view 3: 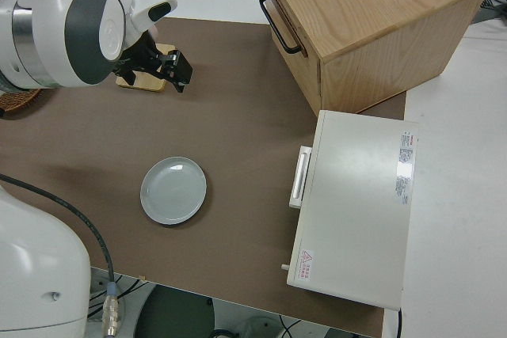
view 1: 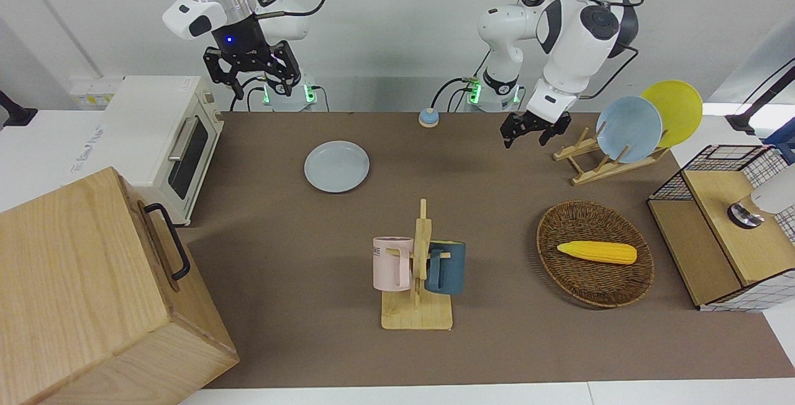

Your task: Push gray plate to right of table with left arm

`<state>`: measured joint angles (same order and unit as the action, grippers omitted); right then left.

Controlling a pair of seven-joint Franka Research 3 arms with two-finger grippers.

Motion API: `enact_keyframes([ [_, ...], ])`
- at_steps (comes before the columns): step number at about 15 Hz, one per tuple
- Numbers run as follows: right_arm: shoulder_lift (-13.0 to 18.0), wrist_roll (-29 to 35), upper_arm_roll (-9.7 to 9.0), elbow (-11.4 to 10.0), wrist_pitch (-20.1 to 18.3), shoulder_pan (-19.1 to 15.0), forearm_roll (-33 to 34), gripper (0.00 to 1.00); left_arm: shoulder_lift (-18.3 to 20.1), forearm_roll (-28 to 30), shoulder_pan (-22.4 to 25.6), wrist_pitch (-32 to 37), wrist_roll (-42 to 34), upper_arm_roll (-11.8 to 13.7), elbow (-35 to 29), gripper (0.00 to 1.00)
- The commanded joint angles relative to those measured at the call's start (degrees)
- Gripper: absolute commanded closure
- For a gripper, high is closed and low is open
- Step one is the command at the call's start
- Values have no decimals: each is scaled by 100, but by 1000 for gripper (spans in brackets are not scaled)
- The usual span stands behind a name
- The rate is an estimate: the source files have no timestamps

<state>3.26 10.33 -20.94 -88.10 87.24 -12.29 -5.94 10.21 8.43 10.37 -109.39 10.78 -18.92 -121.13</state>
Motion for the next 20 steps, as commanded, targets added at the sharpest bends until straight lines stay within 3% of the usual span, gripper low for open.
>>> enact_keyframes([
  [1,-36,12,-15,82,-31,-37,-92,5,113,-52,395,496,-321,-50,483,11],
  [7,-36,12,-24,82,-31,-37,-92,5,-106,-157,457,1498,-331,64,1634,11],
  [11,-36,12,-15,82,-31,-37,-92,5,-519,-324,457,2395,-330,160,2680,13],
  [16,-36,12,-15,82,-31,-37,-92,5,-712,-622,431,2738,-313,223,3129,13],
  [20,-36,12,-15,82,-31,-37,-92,5,-626,-632,440,2748,-322,249,3051,11],
])
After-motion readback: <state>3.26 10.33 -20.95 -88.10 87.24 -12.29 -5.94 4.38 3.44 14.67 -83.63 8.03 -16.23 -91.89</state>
